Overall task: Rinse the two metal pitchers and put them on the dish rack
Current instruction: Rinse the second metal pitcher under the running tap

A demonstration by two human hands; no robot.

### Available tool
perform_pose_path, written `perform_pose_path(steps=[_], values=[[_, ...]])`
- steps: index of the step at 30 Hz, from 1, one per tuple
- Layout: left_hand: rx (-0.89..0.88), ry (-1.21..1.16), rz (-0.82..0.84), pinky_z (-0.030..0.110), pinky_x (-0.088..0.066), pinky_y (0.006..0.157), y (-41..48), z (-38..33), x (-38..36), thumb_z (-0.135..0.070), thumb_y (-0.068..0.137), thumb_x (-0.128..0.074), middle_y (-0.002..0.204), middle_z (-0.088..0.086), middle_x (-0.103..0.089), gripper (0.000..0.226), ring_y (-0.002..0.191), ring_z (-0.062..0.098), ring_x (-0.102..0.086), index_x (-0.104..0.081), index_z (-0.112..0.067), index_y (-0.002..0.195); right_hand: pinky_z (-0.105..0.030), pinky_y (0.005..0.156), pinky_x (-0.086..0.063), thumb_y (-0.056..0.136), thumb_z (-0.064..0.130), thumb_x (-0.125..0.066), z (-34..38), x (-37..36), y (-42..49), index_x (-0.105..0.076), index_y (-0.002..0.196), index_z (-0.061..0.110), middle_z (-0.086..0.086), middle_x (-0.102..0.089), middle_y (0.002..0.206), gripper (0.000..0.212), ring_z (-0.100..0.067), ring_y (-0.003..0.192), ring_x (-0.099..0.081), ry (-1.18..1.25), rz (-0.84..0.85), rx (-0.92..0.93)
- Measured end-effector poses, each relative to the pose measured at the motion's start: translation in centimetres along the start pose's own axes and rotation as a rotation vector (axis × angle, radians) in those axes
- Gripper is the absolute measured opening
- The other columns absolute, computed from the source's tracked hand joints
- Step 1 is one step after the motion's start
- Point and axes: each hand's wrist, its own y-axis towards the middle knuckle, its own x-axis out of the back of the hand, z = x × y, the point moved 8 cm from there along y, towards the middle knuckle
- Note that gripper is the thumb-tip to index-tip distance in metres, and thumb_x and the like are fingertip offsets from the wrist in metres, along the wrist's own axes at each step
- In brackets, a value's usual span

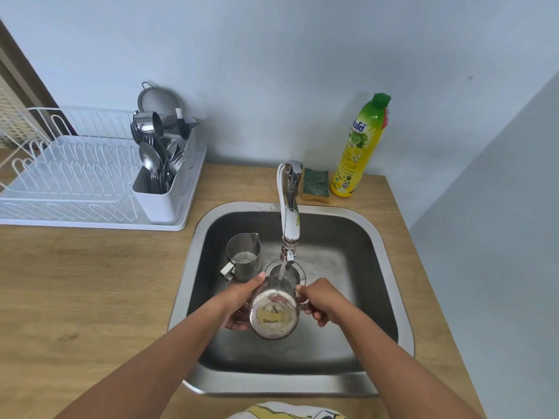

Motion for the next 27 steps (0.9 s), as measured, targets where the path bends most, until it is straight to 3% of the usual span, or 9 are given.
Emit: perform_pose_path(steps=[4,9,12,16,21,27], values=[[-0.026,0.020,0.064,0.024,-0.052,0.054,-0.1,0.1,0.0,-0.073,0.083,-0.051,0.073,0.003,-0.064,0.059,0.059,0.016,-0.062,-0.063,-0.015,0.087,-0.020,0.040,-0.032,0.101,0.035,-0.043,0.3,-0.1,-0.5,-0.061,0.096,0.003,-0.007,-0.054,0.054,0.038,-0.016,0.032,-0.043,-0.027,-0.003,0.045],[-0.121,0.007,0.181,0.036,-0.059,0.066,-0.1,-0.1,0.1,-0.061,0.082,-0.064,0.105,0.017,-0.069,0.056,0.082,0.029,-0.070,-0.066,-0.014,0.112,-0.020,0.040,-0.039,0.102,0.042,-0.034,0.7,0.0,-1.7,-0.054,0.106,0.012,-0.005,-0.055,0.063,0.037,-0.024,0.044,-0.062,-0.059,0.032,0.096],[-0.162,0.005,0.279,0.039,-0.061,0.076,-0.1,-0.3,-0.8,-0.051,0.076,-0.077,0.106,0.014,-0.072,0.051,0.086,0.028,-0.071,-0.069,-0.018,0.115,-0.024,0.044,-0.047,0.100,0.045,-0.036,1.1,0.6,-2.2,-0.053,0.107,0.016,-0.006,-0.056,0.072,0.034,-0.026,0.052,-0.065,-0.153,0.000,0.122],[-0.182,-0.065,0.348,0.039,-0.060,0.079,-0.2,-1.2,-2.5,-0.032,0.070,-0.083,0.113,0.014,-0.072,0.064,0.092,0.027,-0.070,-0.059,-0.017,0.128,-0.030,0.050,-0.053,0.099,0.044,-0.039,2.1,2.7,-3.6,-0.055,0.104,0.021,-0.002,-0.057,0.079,0.029,-0.025,0.061,-0.067,-0.257,-0.119,0.183],[-0.252,-0.160,0.355,0.043,-0.056,0.092,-0.2,-2.9,-3.7,0.001,0.077,-0.079,0.121,0.011,-0.070,0.054,0.105,0.024,-0.069,-0.053,-0.028,0.115,-0.037,0.061,-0.057,0.096,0.041,-0.047,3.0,4.6,-4.5,-0.060,0.099,0.024,-0.004,-0.066,0.086,0.021,-0.027,0.077,-0.068,-0.260,-0.197,0.285],[-0.464,-0.117,0.198,0.032,-0.055,0.093,-0.9,-5.3,-3.3,0.003,0.066,-0.085,0.124,0.002,-0.066,0.073,0.112,0.018,-0.065,-0.051,-0.036,0.119,-0.045,0.070,-0.057,0.095,0.030,-0.056,3.6,5.7,-4.8,-0.062,0.083,0.026,0.001,-0.064,0.078,0.014,-0.018,0.069,-0.058,-0.122,-0.270,0.440]])
